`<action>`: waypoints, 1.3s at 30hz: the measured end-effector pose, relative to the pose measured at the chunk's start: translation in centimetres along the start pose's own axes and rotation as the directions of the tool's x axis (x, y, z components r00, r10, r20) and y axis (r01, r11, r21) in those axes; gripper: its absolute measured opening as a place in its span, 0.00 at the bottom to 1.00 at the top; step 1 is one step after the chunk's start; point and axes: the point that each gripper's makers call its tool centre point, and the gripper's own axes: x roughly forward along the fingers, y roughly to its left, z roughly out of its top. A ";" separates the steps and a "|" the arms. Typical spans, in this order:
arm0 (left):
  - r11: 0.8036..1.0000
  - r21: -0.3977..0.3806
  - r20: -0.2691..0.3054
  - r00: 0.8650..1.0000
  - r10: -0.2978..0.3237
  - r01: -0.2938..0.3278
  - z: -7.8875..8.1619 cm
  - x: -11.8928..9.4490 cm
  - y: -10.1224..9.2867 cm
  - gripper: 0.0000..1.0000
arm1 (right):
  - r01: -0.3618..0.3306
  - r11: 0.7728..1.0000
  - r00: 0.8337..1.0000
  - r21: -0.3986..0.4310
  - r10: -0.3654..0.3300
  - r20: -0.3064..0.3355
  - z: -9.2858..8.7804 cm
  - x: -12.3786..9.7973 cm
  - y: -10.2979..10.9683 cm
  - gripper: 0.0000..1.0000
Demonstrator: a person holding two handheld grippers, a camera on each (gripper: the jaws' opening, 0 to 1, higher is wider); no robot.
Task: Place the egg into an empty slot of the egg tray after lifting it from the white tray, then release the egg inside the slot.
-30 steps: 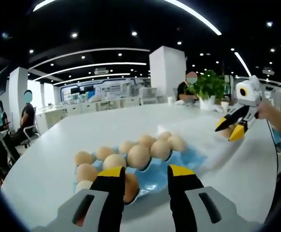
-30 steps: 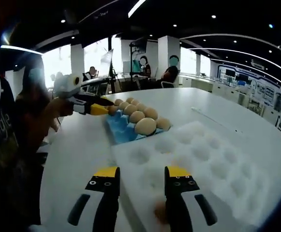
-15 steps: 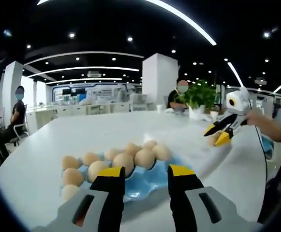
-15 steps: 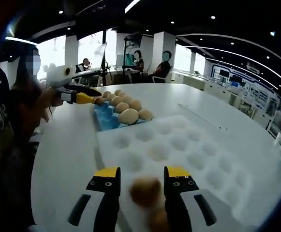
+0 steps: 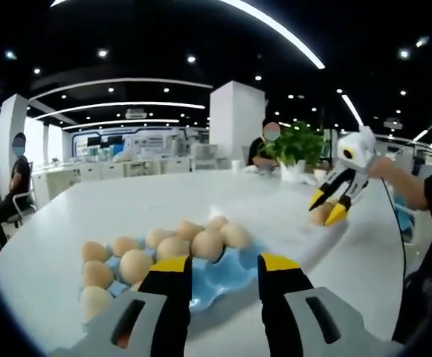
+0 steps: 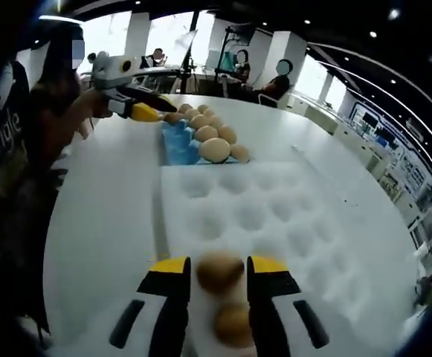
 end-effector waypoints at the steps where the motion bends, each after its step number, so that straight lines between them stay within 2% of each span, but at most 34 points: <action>1: 1.000 0.000 0.001 1.000 0.001 -0.001 0.0 0.0 0.1 0.35 | -0.002 1.000 1.000 -0.001 0.002 -0.002 0.1 0.0 -0.1 0.31; 13: 1.000 0.002 -0.007 1.000 -0.021 0.021 -0.3 0.1 -0.5 0.35 | -0.057 0.995 0.998 0.081 0.058 -0.014 -0.3 0.5 -0.4 0.29; 15: 1.000 0.002 -0.005 1.000 -0.023 0.023 -0.3 0.1 -0.7 0.35 | -0.048 0.990 0.998 0.132 0.052 -0.028 -0.5 0.6 -0.9 0.27; 20: 1.000 0.002 -0.004 1.000 -0.025 0.025 -0.3 0.1 -0.7 0.36 | -0.038 0.992 0.999 0.120 0.040 -0.013 -0.3 0.5 -0.8 0.26; 25: 1.000 0.002 -0.005 1.000 -0.028 0.028 -0.2 0.2 -0.7 0.36 | -0.044 0.980 0.999 0.195 0.039 0.029 -0.3 0.3 -1.1 0.26; 31: 0.999 0.004 -0.006 0.999 -0.034 0.034 -0.2 0.3 -0.9 0.36 | -0.042 0.978 0.999 0.203 0.036 0.037 -0.1 0.3 -0.7 0.26; 39: 0.999 0.004 -0.004 0.999 -0.046 0.046 0.0 0.5 -1.2 0.36 | -0.020 0.970 0.998 0.242 0.005 0.063 0.3 0.2 -1.5 0.25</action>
